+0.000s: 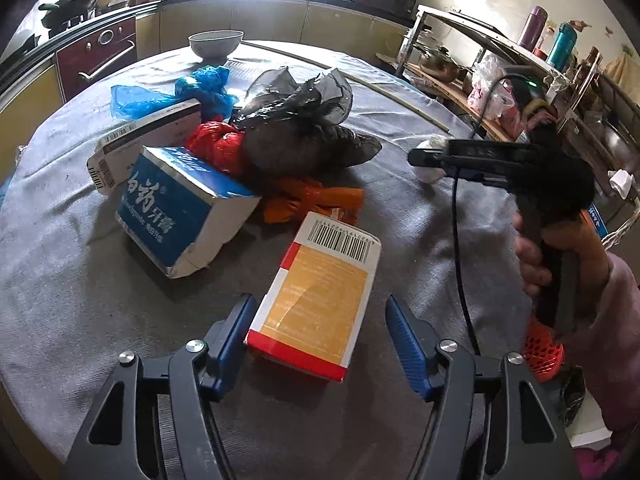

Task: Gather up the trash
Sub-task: 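Grasp the white tissue with the right tool while the left tool grasps the orange-white box, then carry tissue and orange-white box to the red basket and release both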

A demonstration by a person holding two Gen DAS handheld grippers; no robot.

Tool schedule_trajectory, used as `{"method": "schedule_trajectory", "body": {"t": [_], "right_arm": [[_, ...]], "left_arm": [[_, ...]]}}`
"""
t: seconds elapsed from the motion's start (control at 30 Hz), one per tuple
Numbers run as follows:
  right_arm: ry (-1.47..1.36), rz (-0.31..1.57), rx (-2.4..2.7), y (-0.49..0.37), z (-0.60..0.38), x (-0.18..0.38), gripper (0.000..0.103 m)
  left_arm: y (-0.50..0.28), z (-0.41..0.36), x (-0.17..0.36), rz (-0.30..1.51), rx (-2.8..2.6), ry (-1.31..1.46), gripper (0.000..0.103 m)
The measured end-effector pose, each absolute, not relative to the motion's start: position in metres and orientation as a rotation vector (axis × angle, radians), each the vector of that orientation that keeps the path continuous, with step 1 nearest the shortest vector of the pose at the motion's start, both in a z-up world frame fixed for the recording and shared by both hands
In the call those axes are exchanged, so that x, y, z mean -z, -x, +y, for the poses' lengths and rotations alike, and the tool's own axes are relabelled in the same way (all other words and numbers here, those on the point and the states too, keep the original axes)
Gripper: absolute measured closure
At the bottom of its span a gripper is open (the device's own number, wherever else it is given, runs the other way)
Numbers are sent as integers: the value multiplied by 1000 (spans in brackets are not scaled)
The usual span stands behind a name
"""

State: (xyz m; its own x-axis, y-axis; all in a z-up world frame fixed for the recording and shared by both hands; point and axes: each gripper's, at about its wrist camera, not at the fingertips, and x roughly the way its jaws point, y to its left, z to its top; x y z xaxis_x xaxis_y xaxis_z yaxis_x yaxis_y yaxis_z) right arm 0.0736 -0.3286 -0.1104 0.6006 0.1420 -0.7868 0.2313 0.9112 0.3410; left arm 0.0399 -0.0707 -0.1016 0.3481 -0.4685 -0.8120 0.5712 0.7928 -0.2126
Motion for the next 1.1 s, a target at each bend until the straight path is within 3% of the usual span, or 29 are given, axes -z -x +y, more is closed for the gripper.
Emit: {"method": "schedule_trajectory", "body": {"t": [0.1,0.13,0.3,0.63,1.1], "right_arm": [[-473,914,16,-55,-329,107,57],[-476,903,2,-48,-328,105,57],[-449,865,-45,-11,-319,91,57],[-377,825,-5,81,-332,80,57],[-450,925,204,198,-410,114,55]], "left_arm": [[-42,-74,105,1018,659,-105,37],[-43,-74,107,1022,652,-95,48],[-35,-74,105,1009,639,-64,54],[14,-110,76,918,798,-102,54],[86,-240,83,951,1089,-320,54]]}}
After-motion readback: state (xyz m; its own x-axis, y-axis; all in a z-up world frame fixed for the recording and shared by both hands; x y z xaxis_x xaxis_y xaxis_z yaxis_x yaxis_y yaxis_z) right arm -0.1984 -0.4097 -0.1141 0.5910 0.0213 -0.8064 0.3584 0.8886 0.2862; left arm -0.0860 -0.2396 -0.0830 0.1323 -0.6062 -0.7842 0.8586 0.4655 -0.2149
